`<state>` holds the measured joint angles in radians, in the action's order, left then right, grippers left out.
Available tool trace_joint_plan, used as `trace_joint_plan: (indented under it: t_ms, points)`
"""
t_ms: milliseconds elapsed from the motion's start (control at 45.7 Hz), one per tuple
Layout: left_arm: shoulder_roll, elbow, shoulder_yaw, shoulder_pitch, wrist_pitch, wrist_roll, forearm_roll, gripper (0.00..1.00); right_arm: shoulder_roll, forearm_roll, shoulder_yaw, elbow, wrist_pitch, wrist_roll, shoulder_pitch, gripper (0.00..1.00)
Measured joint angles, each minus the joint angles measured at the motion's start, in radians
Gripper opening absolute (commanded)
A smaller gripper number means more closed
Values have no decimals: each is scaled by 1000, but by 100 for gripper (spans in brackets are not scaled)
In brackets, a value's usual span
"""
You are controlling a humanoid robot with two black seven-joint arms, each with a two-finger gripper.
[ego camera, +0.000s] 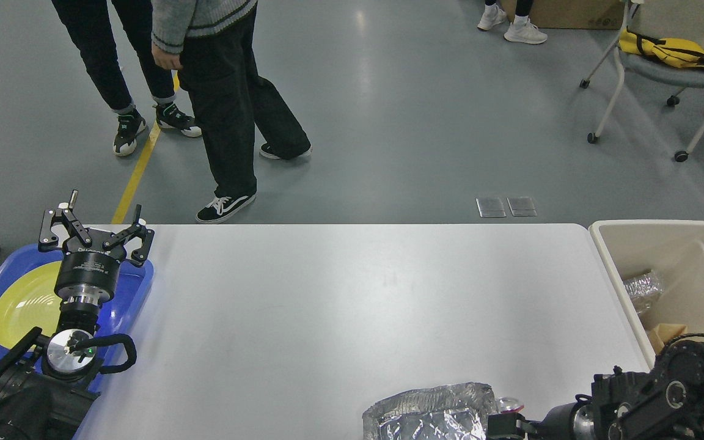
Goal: Tidy desktop
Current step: 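Lower the right gripper to the foil tray's edge and grasp it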
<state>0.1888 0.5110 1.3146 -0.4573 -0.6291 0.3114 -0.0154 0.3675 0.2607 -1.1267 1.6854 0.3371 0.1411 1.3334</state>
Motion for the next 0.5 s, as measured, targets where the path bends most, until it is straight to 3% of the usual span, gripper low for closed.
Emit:
trace_joint_plan:
  t_ms: [503]
  points:
    - [0, 0, 0, -1, 0, -1, 0, 97, -81, 23, -28, -81, 76, 2, -80, 97]
